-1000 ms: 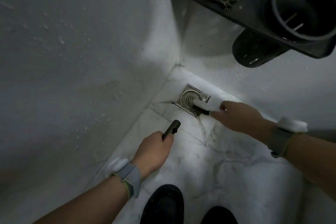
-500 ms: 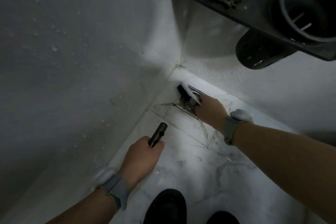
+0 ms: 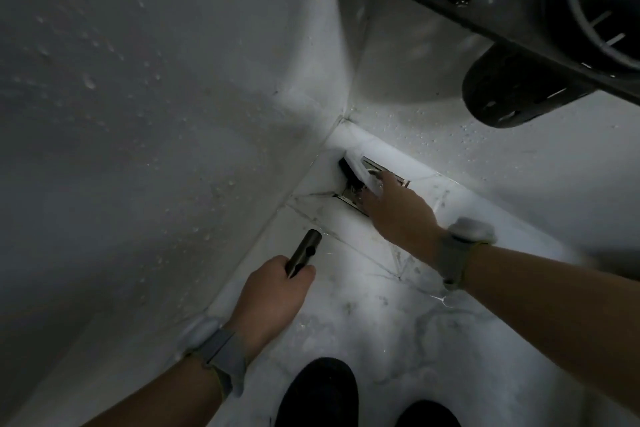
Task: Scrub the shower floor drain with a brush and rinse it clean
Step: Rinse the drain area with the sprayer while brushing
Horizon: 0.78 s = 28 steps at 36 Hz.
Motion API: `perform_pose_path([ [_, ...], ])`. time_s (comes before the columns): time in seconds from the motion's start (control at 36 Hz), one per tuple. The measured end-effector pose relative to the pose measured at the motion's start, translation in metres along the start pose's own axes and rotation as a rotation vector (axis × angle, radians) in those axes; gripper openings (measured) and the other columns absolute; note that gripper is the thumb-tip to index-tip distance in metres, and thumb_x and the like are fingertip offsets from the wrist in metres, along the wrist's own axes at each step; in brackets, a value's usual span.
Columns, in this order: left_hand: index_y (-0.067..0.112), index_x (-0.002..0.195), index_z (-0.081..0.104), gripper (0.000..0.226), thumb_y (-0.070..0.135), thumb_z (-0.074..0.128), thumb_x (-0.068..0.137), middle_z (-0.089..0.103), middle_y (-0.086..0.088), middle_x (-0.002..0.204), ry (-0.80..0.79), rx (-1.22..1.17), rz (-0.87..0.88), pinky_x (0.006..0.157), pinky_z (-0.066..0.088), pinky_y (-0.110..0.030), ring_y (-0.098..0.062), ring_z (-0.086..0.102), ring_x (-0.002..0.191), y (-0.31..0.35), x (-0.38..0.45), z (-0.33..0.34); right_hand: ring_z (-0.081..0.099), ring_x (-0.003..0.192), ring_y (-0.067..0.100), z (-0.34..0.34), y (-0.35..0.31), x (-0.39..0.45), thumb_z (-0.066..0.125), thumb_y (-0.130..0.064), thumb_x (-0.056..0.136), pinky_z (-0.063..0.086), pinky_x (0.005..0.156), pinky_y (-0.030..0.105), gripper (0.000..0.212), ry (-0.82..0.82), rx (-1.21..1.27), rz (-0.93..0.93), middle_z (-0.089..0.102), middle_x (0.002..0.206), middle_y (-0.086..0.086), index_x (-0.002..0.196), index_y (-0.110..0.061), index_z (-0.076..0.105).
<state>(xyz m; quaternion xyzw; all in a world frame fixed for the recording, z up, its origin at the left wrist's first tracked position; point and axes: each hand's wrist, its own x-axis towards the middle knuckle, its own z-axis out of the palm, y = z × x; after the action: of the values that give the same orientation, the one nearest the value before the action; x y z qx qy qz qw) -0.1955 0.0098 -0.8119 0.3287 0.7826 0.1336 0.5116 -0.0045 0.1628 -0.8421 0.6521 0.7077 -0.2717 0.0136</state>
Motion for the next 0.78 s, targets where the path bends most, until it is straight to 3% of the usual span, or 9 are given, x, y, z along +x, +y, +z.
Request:
perform_pose_path([
  [0.14,0.014,0.080,0.059,0.038,0.051,0.057,0.090,0.060,0.004,0.072,-0.015,-0.011,0.003,0.058,0.043,-0.025,-0.013,0.059,0.064,0.001,0.000,0.002,0.051,0.072,0.025,-0.020,0.025,-0.018,0.024,-0.043,0.102,0.044,0.065,0.034,0.043,-0.010,-0.209,-0.098,0.052,0.092,0.003,0.144,-0.038,0.026],
  [0.25,0.015,0.079,0.057,0.037,0.050,0.057,0.090,0.058,0.004,0.071,-0.020,-0.012,0.009,0.056,0.041,-0.024,-0.012,0.057,0.062,0.003,-0.001,0.003,0.052,0.070,0.022,-0.024,0.041,-0.025,0.023,-0.042,0.104,0.048,0.064,0.032,0.045,-0.015,-0.306,-0.095,0.054,0.096,0.004,0.148,-0.036,0.031],
  [0.36,0.017,0.076,0.054,0.036,0.049,0.057,0.091,0.056,0.005,0.069,-0.022,-0.028,0.015,0.056,0.041,-0.024,-0.012,0.056,0.061,0.005,-0.002,0.003,0.051,0.060,0.025,-0.027,0.046,-0.022,0.032,-0.036,0.104,0.044,0.054,0.030,0.042,0.093,-0.402,-0.155,0.051,0.097,0.008,0.145,-0.030,0.039],
  [0.47,0.018,0.074,0.053,0.036,0.050,0.057,0.090,0.058,0.005,0.069,-0.013,-0.015,0.013,0.058,0.042,-0.026,-0.014,0.058,0.063,0.006,-0.004,0.003,0.054,0.066,0.028,-0.019,0.033,-0.023,0.033,-0.038,0.103,0.049,0.059,0.034,0.044,0.009,-0.350,-0.161,0.053,0.100,0.009,0.147,-0.031,0.033],
  [0.56,0.018,0.074,0.053,0.035,0.048,0.057,0.090,0.056,0.005,0.067,-0.018,-0.015,0.017,0.055,0.039,-0.025,-0.013,0.056,0.061,0.008,-0.007,0.004,0.054,0.064,0.027,-0.021,0.033,-0.020,0.033,-0.037,0.103,0.045,0.056,0.032,0.045,0.004,-0.423,-0.222,0.053,0.101,0.008,0.148,-0.032,0.030],
  [0.67,0.017,0.078,0.055,0.034,0.047,0.057,0.093,0.054,0.005,0.068,-0.010,0.006,0.034,0.048,0.034,-0.021,-0.009,0.052,0.058,0.011,-0.008,0.003,0.064,0.081,0.033,-0.031,0.037,-0.010,0.033,-0.038,0.103,0.041,0.061,0.032,0.044,0.023,-0.489,-0.206,0.058,0.105,0.009,0.147,-0.035,0.036],
  [0.78,0.015,0.081,0.058,0.035,0.048,0.057,0.092,0.055,0.004,0.068,-0.023,-0.015,0.024,0.050,0.037,-0.023,-0.010,0.053,0.058,0.010,-0.009,0.002,0.061,0.100,0.033,-0.032,0.039,-0.009,0.031,-0.037,0.104,0.048,0.077,0.037,0.046,-0.148,-0.374,-0.189,0.061,0.111,0.012,0.149,-0.030,0.036],
])
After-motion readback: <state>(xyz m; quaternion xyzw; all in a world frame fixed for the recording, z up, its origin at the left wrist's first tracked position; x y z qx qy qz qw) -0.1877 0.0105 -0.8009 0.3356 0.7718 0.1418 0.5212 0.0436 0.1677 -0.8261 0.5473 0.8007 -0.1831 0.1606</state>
